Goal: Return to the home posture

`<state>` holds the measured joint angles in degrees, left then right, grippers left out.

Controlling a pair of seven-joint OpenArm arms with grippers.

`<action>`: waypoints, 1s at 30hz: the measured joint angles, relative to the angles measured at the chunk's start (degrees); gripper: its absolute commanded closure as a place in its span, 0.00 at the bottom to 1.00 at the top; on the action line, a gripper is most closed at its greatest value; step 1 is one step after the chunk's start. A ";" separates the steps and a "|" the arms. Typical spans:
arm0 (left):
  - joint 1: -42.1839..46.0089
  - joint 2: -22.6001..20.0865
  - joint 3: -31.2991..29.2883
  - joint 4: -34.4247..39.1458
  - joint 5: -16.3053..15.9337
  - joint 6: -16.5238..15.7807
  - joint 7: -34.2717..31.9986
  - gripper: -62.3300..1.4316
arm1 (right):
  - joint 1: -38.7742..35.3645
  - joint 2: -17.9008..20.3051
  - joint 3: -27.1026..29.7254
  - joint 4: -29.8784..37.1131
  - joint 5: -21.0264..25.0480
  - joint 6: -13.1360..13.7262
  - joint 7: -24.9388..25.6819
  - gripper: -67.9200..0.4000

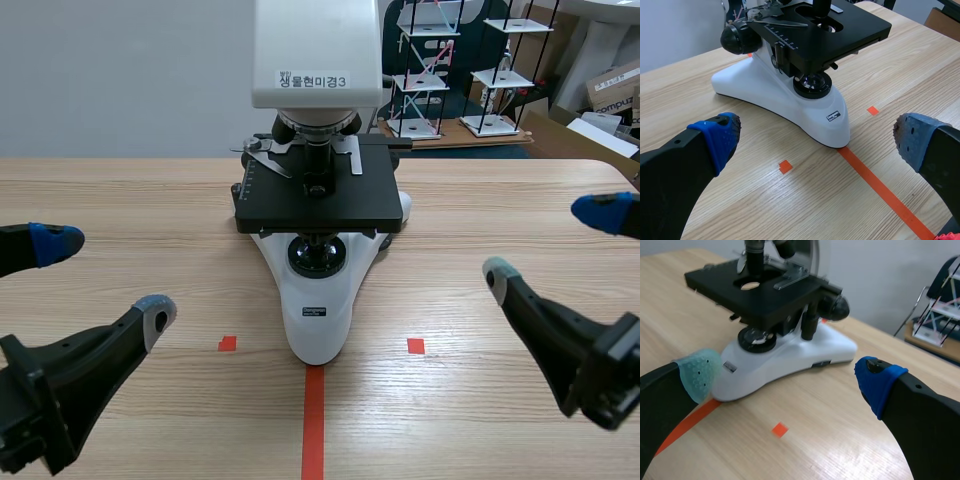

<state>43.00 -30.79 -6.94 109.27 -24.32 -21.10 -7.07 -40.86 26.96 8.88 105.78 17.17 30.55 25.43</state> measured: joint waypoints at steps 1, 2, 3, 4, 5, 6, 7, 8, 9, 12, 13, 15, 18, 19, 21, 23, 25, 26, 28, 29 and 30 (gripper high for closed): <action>-0.02 0.00 0.00 0.00 0.00 0.00 0.00 0.00 | -1.16 0.02 0.00 0.11 0.04 0.37 0.04 0.13; -0.02 0.00 0.00 0.00 0.00 0.00 0.00 0.00 | -2.12 0.02 0.00 0.15 0.02 1.05 0.04 0.12; 0.00 0.00 0.00 0.00 0.00 0.00 0.00 0.00 | -2.93 0.02 0.00 0.15 0.02 1.99 0.07 0.11; 0.00 0.00 0.00 0.00 0.00 0.00 0.00 0.00 | -3.50 0.02 0.00 0.15 0.02 2.62 0.20 0.11; 0.00 0.00 0.00 0.00 0.00 0.00 0.00 0.00 | -3.87 0.02 -0.02 0.15 0.02 2.80 0.22 0.11; 0.00 0.00 0.00 0.00 0.00 0.00 0.00 0.00 | -3.98 0.02 -0.02 0.15 0.02 2.73 0.22 0.11; 0.00 0.00 0.00 0.00 0.00 0.00 0.00 0.00 | -3.96 0.04 -0.02 0.15 0.02 2.64 0.22 0.11; 0.00 0.00 0.00 0.00 0.00 0.00 0.00 0.00 | -3.93 0.04 -0.02 0.15 0.02 2.49 0.24 0.11; 0.00 0.00 0.00 0.00 0.00 0.00 0.00 0.00 | -3.91 0.04 -0.02 0.15 0.02 2.49 0.24 0.11; 0.00 0.00 0.00 0.00 0.00 0.00 0.00 0.00 | -3.91 0.04 -0.02 0.15 0.02 2.49 0.24 0.11; 0.00 0.00 0.00 0.00 0.00 0.00 0.00 0.00 | -3.91 0.04 -0.02 0.15 0.02 2.49 0.24 0.11; 0.00 0.00 0.00 0.00 0.00 0.00 0.00 0.00 | -3.89 0.04 -0.02 0.15 0.02 2.49 0.24 0.11; 0.00 0.00 0.00 0.00 0.00 0.00 0.00 0.00 | -3.89 0.04 -0.02 0.15 0.02 2.49 0.24 0.11; 0.00 0.00 0.00 0.00 0.00 0.00 0.00 0.00 | -3.78 0.04 -0.02 0.15 0.02 2.49 0.24 0.11; 0.00 0.00 0.00 0.00 0.00 0.00 0.00 0.00 | -3.78 0.04 -0.02 0.15 0.04 2.49 0.24 0.11; 0.00 0.00 0.00 0.00 0.00 0.00 0.00 0.00 | -3.78 0.04 -0.02 0.15 0.04 2.49 0.24 0.11; 0.00 0.00 0.00 0.00 0.00 0.00 0.00 0.00 | -3.78 0.04 -0.02 0.15 0.04 2.49 0.24 0.11; 0.00 0.00 0.00 0.00 0.00 0.00 0.00 0.00 | -3.78 0.04 -0.02 0.15 0.04 2.49 0.24 0.11; 0.00 0.00 0.00 0.00 0.00 0.00 0.00 0.00 | -3.78 0.04 -0.02 0.15 0.04 2.49 0.24 0.11; 0.00 0.00 0.00 0.00 0.00 0.00 0.00 0.00 | -3.78 0.04 -0.02 0.15 0.04 2.49 0.24 0.11; 0.00 0.00 0.00 0.00 0.00 0.00 0.00 0.00 | -3.78 0.04 -0.02 0.15 0.04 2.49 0.24 0.11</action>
<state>43.00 -30.79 -6.94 109.27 -24.32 -21.10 -7.07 -44.64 27.00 8.86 105.93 17.21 33.04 25.67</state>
